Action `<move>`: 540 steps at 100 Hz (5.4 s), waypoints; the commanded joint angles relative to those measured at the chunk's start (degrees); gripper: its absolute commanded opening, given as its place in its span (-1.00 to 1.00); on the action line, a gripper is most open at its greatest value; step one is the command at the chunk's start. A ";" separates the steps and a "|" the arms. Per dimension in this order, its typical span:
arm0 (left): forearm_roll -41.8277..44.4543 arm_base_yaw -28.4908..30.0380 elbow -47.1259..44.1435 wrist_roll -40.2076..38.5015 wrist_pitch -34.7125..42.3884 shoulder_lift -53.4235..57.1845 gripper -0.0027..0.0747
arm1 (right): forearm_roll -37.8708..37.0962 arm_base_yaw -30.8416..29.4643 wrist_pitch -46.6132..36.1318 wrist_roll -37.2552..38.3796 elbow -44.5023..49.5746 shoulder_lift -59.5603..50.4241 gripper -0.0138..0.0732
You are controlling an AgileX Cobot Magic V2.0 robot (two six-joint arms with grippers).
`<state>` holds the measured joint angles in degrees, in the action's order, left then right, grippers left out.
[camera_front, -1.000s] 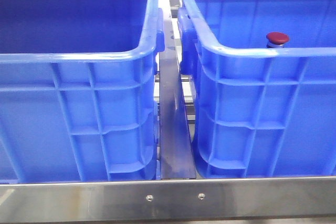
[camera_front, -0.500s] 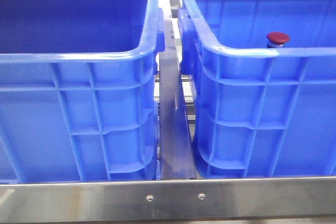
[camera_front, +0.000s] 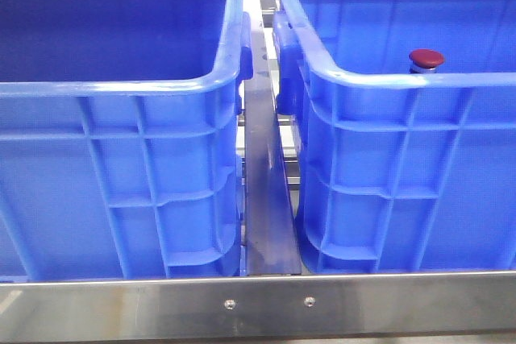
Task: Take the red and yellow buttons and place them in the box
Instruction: 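Lift the yellow button and pass it to the right gripper, then carry the yellow button with the right gripper into the bin, then set the yellow button beside the red one and release it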
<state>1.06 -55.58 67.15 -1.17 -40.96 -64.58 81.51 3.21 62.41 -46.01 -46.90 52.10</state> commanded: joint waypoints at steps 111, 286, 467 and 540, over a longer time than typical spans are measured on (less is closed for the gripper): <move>1.12 -0.50 1.67 0.46 2.89 1.07 0.70 | 4.64 17.06 -8.47 -5.72 -11.21 16.37 -0.36; 3.16 51.02 -22.25 -6.04 6.69 37.27 -0.98 | 11.25 -19.97 -39.28 -38.94 -8.21 29.72 -0.36; 3.26 51.02 -22.25 -6.04 6.69 37.27 -0.98 | 28.63 -12.30 -46.19 -63.71 -2.78 21.19 0.52; 3.26 51.02 -22.25 -6.04 5.75 37.27 -0.98 | 28.63 3.67 -68.08 -62.68 18.66 -24.53 -0.21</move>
<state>4.30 -4.64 43.33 -6.75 -39.20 -26.99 105.03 6.92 -6.63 -108.90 -28.15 30.42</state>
